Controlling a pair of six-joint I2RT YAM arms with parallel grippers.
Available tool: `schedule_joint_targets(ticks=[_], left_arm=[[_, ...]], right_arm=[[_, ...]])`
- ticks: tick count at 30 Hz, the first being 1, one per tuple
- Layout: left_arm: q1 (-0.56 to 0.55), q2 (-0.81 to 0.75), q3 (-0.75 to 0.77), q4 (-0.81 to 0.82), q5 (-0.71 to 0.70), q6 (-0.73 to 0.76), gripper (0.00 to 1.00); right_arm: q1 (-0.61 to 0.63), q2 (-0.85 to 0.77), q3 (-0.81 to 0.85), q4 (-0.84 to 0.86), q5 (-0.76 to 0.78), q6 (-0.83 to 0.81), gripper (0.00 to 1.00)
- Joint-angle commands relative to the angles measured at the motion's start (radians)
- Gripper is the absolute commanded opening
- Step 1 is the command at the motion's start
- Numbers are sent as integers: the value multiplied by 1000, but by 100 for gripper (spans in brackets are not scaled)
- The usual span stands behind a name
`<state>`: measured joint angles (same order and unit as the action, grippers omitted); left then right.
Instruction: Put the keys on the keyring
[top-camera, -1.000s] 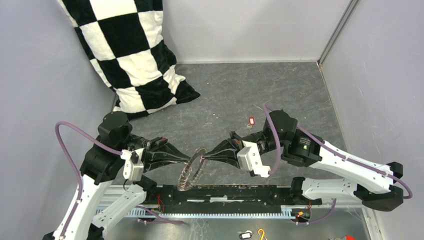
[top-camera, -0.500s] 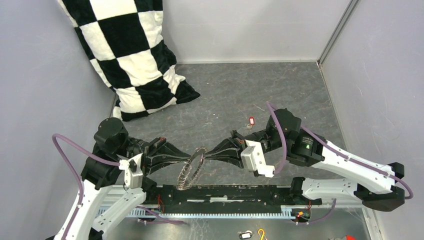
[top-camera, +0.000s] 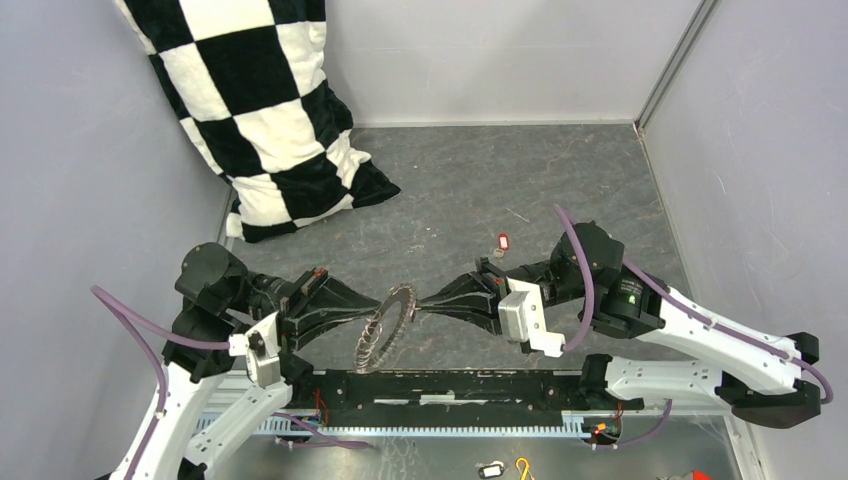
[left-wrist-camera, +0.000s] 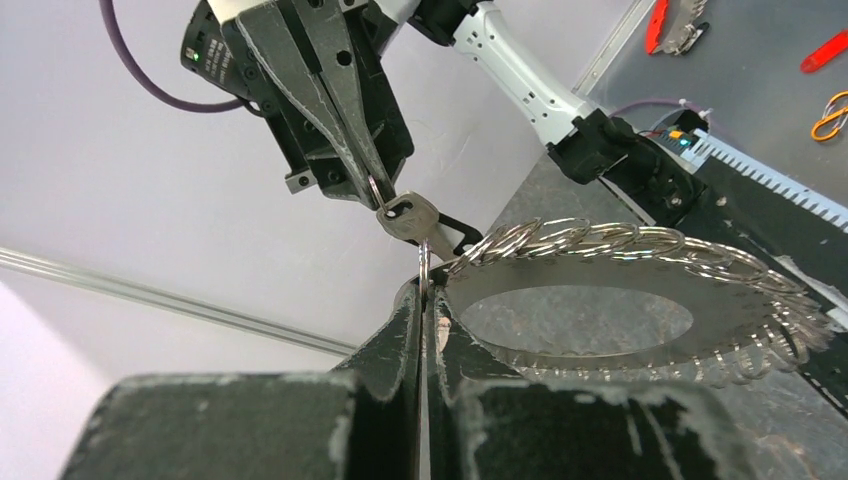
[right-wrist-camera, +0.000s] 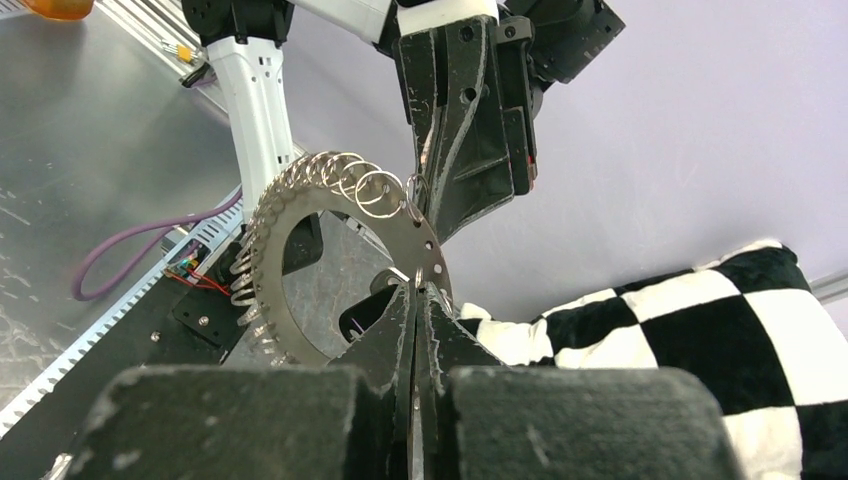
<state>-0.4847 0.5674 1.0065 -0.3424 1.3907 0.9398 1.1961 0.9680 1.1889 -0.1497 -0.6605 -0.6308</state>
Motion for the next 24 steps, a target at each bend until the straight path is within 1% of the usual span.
schedule_joint_targets(ticks=[1, 7, 13, 16, 24], left_arm=[[-3, -9, -7, 115, 13, -10, 2], [-3, -12, -17, 123, 10, 1, 2], [-3, -12, -20, 123, 18, -13, 2], [-3, -12, -22, 112, 27, -44, 2], [-3, 19, -8, -10, 89, -181, 2]], right_arm=[[4, -12, -12, 44, 31, 21, 0], [4, -6, -8, 41, 34, 19, 0], [4, 9, 37, -2, 49, -11, 0], [5, 25, 71, -41, 64, -41, 0], [5, 61, 177, -140, 147, -161, 0]])
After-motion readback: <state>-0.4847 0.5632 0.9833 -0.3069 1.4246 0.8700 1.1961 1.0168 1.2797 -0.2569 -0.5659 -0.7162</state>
